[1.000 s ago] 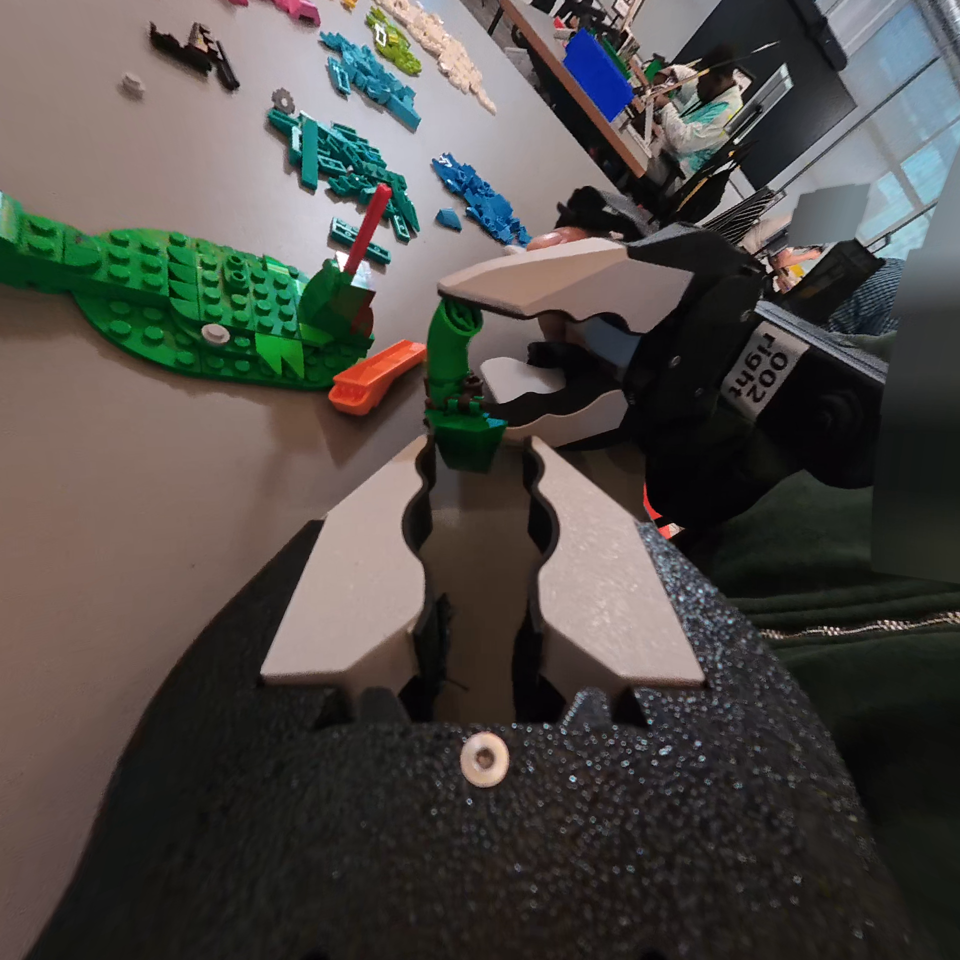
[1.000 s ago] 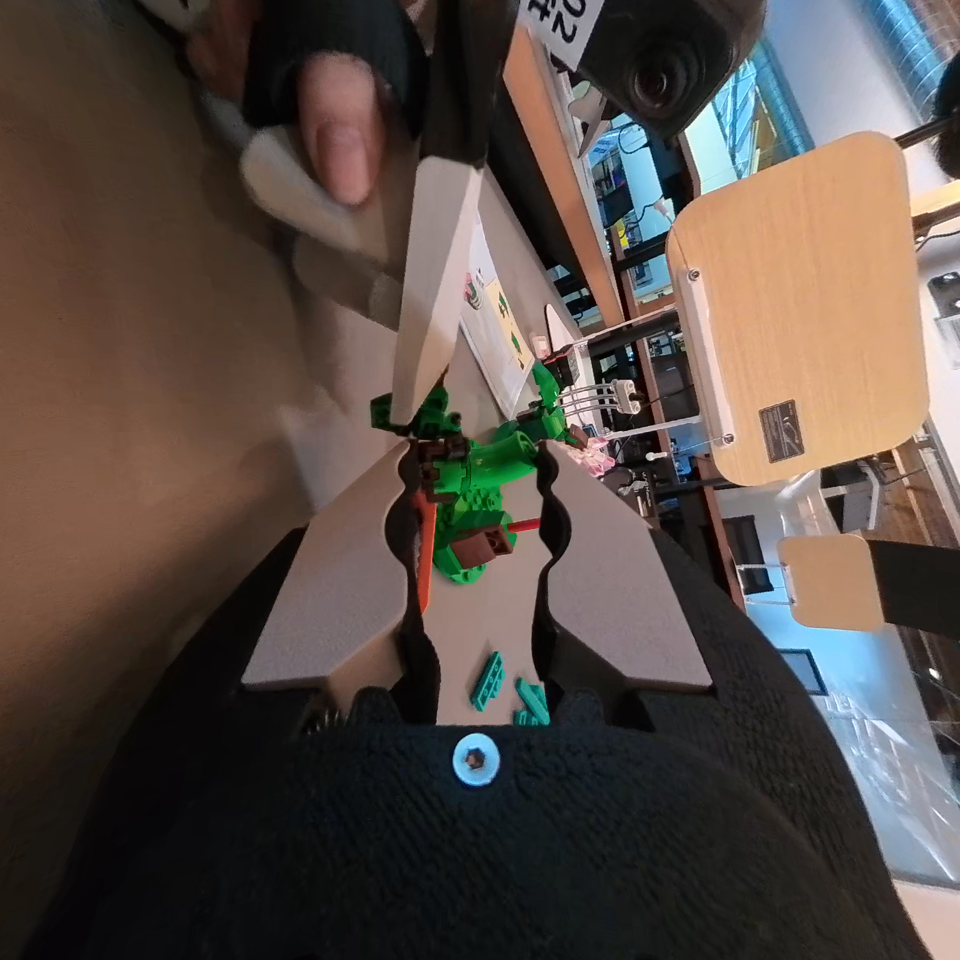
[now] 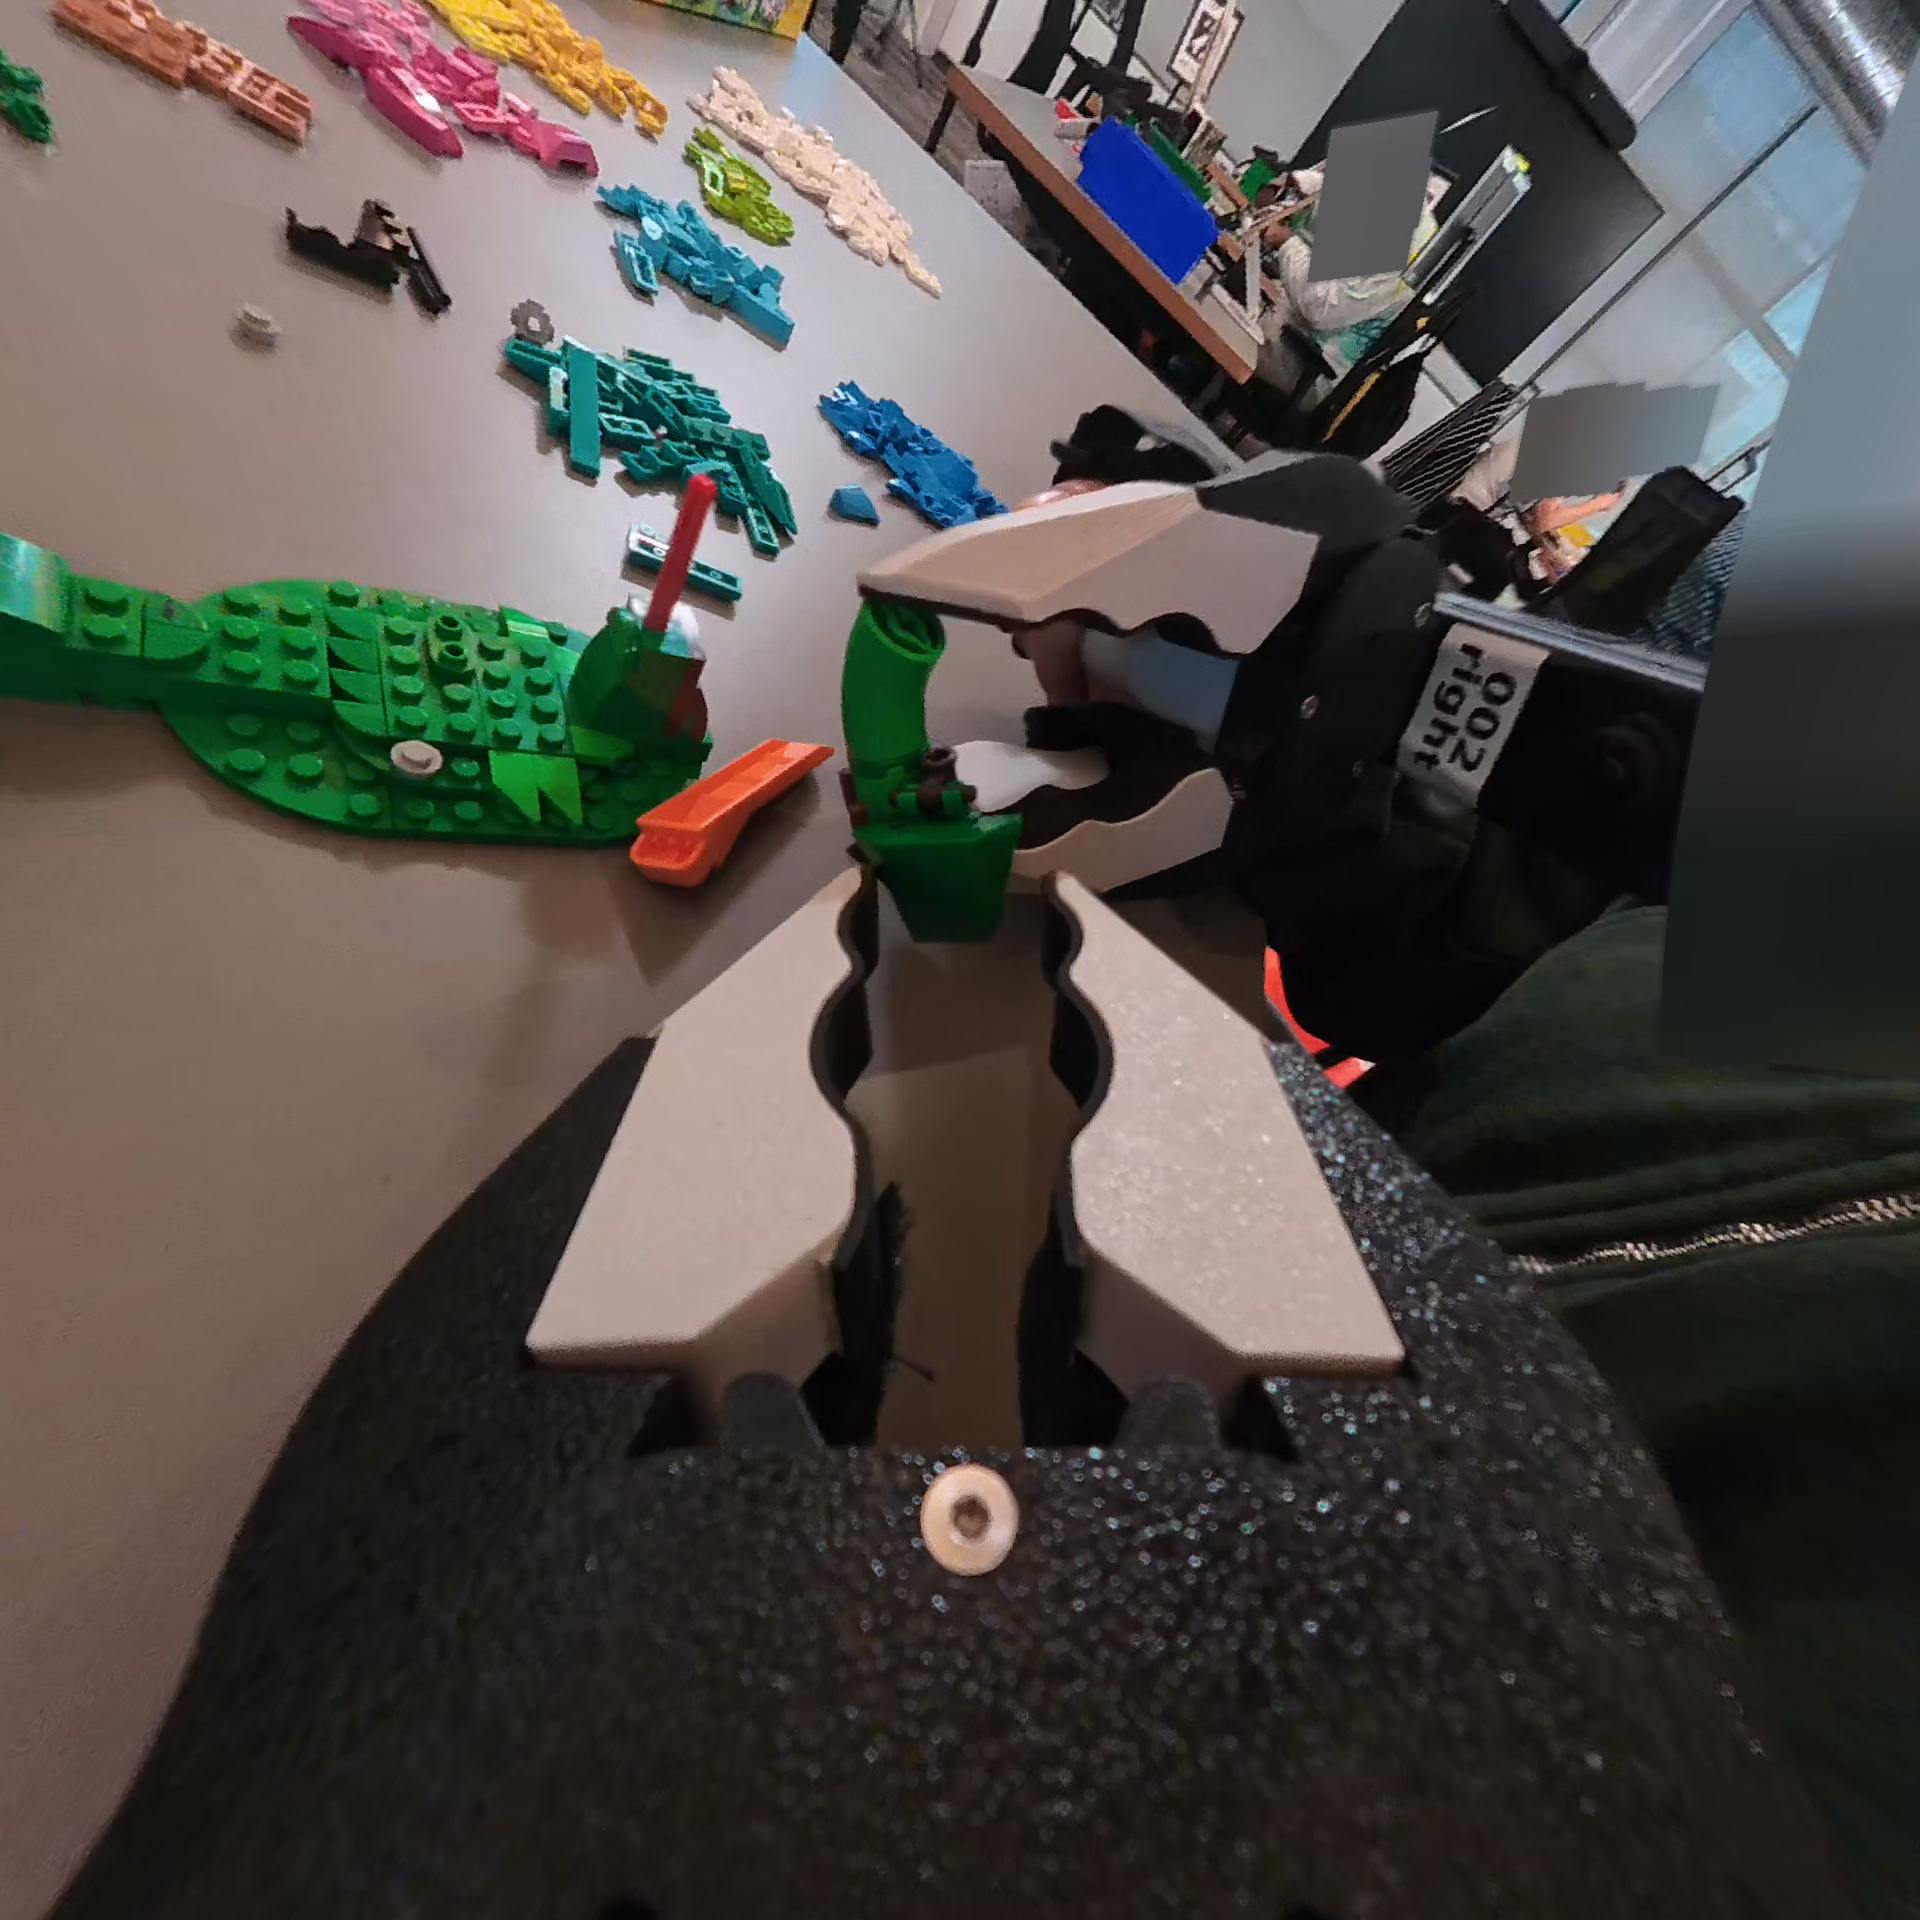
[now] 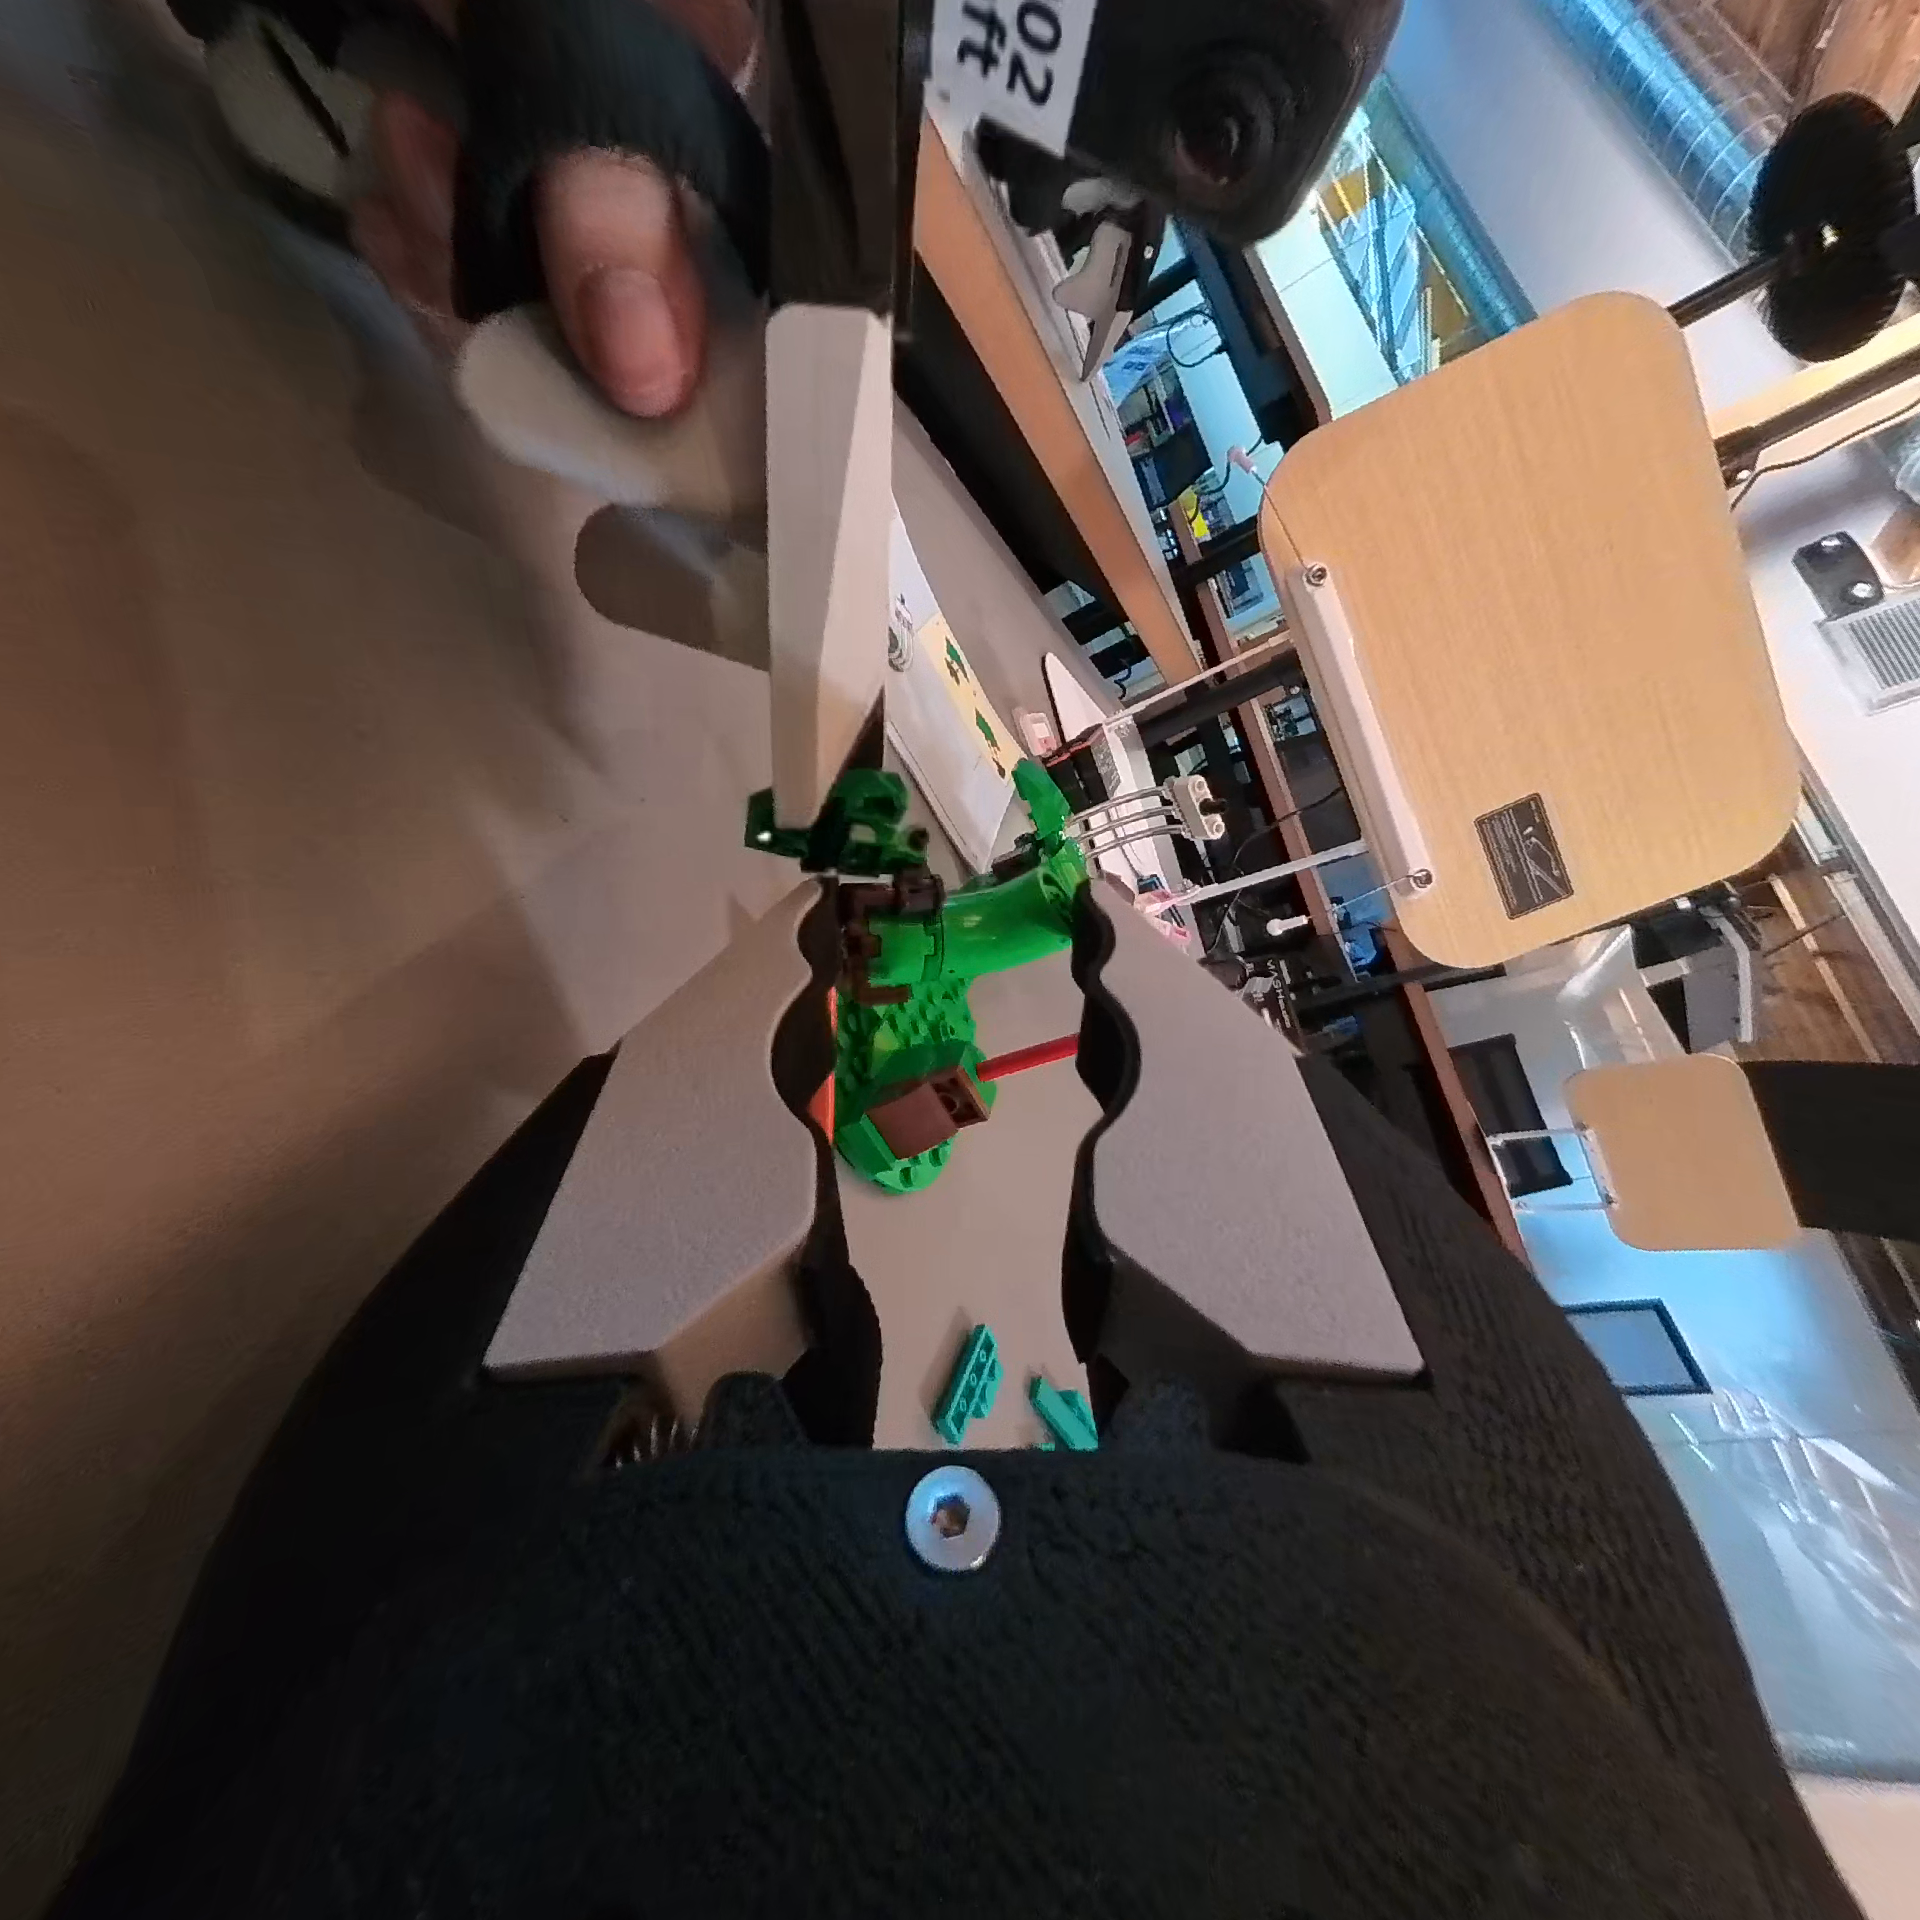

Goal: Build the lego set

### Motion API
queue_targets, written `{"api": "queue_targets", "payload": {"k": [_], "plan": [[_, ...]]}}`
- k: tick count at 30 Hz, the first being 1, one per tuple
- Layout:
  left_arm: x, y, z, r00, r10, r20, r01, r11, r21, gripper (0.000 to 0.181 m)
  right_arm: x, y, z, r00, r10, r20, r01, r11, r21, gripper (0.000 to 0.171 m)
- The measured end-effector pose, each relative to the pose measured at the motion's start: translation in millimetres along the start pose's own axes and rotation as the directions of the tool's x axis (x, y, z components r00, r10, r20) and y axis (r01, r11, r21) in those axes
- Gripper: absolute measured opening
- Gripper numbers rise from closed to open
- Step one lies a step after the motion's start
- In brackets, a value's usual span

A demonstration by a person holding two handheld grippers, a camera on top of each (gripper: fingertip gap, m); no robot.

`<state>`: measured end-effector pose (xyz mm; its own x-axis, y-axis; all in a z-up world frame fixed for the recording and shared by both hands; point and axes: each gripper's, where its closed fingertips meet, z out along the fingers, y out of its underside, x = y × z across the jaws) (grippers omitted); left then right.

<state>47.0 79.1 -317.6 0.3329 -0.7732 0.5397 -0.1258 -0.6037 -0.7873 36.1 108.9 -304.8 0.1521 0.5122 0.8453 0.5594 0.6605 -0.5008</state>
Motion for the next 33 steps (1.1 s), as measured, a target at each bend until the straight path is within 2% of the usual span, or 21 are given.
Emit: {"api": "queue_targets", "payload": {"k": [2,12,22,33], "plan": [[-3,-1,0,0.998,0.03,0.051,-0.03,1.0,-0.003,0.022,1,2,1,1.0,0.002,-0.003,-0.002,1.0,-0.008,0.044],[-8,4,4,0.975,0.121,0.187,-0.107,0.991,-0.082,0.022,-2,4,3,0.999,-0.041,-0.003,0.041,0.998,-0.038,0.043],[-14,0,7,0.908,0.242,0.343,-0.213,0.97,-0.119,0.021,1,10,5,0.997,-0.072,-0.033,0.069,0.994,-0.09,0.041],[-8,-4,6,0.926,0.237,0.292,-0.22,0.971,-0.091,0.024,6,9,4,0.997,-0.055,-0.053,0.051,0.996,-0.07,0.041]]}}
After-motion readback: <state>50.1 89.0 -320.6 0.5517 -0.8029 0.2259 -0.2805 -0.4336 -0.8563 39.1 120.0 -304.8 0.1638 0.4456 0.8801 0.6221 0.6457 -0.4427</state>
